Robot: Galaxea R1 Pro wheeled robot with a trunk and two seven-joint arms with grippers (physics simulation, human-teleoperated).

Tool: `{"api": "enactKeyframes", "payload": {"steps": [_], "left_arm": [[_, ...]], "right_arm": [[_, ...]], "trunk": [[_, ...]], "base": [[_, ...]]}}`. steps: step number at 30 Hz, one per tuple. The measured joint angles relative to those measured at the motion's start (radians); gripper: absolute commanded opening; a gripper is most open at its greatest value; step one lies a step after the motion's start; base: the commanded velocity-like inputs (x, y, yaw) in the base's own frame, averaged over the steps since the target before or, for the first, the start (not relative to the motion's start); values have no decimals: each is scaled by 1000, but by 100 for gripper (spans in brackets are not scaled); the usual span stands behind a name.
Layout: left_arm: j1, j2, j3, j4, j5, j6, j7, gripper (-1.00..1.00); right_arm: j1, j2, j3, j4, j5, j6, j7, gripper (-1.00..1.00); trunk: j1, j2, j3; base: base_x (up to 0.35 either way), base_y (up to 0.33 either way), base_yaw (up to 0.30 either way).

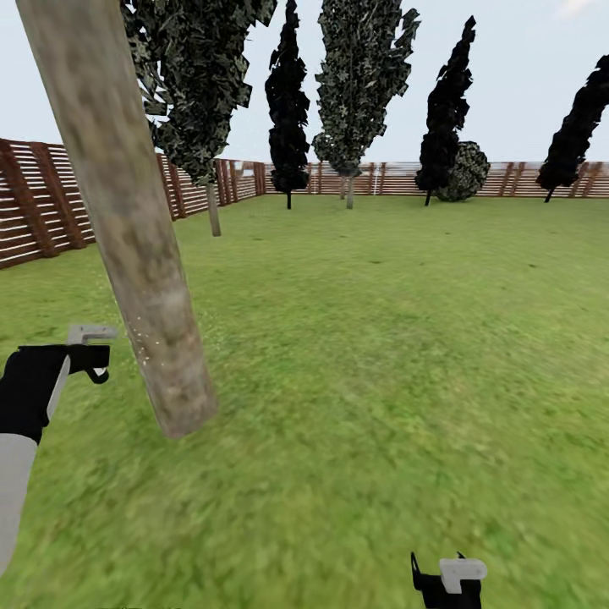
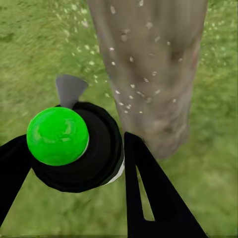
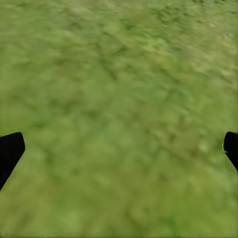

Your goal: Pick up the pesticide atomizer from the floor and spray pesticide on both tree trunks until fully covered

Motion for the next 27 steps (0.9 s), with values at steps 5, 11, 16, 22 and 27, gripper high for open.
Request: {"api": "enactKeyframes", "payload": {"steps": [5, 11, 16, 22, 27], "left_arm": [[26, -1, 0, 9, -5, -5, 1, -100], [28, -1, 0, 11, -5, -7, 11, -100], [28, -1, 0, 11, -5, -7, 12, -100], [28, -1, 0, 11, -6, -5, 12, -100], [29, -1, 0, 11, -6, -4, 12, -100]], "right_arm": [[0, 0, 0, 0, 0, 0, 0, 100], [0, 0, 0, 0, -1, 1, 0, 100], [0, 0, 0, 0, -1, 0, 0, 100], [0, 0, 0, 0, -1, 0, 0, 100], [0, 0, 0, 0, -1, 0, 0, 100]], "trunk": [[0, 0, 0], [0, 0, 0], [0, 0, 0], [0, 0, 0], [0, 0, 0]], "base": [[0, -263, 3], [0, -272, 0], [0, -272, 0], [0, -272, 5], [0, -272, 200]]}}
